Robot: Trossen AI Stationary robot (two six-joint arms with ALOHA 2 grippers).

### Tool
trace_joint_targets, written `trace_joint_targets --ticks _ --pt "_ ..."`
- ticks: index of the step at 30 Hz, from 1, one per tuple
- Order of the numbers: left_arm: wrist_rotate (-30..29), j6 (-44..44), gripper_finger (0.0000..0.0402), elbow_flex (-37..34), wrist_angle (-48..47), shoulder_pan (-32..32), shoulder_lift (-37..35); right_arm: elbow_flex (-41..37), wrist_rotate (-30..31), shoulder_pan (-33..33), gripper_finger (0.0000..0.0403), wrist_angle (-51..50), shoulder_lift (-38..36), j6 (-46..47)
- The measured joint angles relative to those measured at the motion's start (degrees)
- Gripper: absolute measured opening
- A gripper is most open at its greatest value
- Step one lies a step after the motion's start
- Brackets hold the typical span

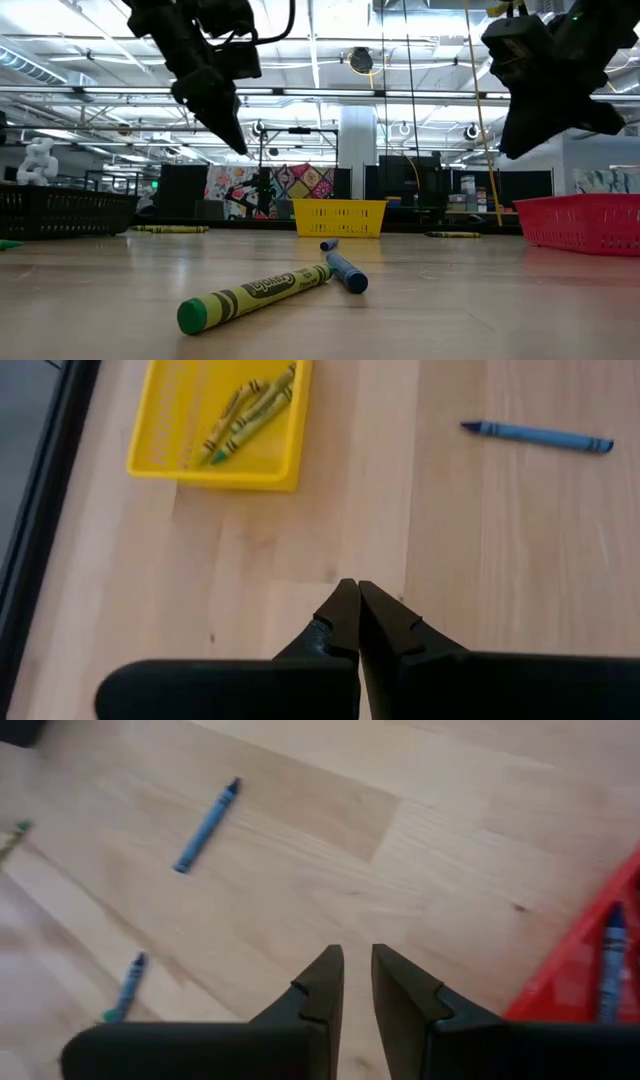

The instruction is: Sort crayons

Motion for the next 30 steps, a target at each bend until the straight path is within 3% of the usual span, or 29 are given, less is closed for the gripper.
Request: trace_joint_targets --ticks 5,11,15,30 --pt "0.43 -1.35 0.0015 -0.11 -0.67 0.14 0.70 0.00 0.00 0.00 0.0041 2.67 0.00 0.01" --pt "2.71 -1.44 0.0077 -0.15 -0.86 1.63 0.70 0.00 0.00 0.01 0.0041 3.72 0.00 0.00" --pt "0.70 -1.37 0.0106 -0.15 -0.85 1.84 0.70 0.00 0.00 0.00 0.0041 3.70 0.00 0.00" --pt "0.44 0.07 0.0111 -0.15 -1.47 1.84 0.70 0.00 0.00 0.00 0.0041 3.63 0.00 0.02"
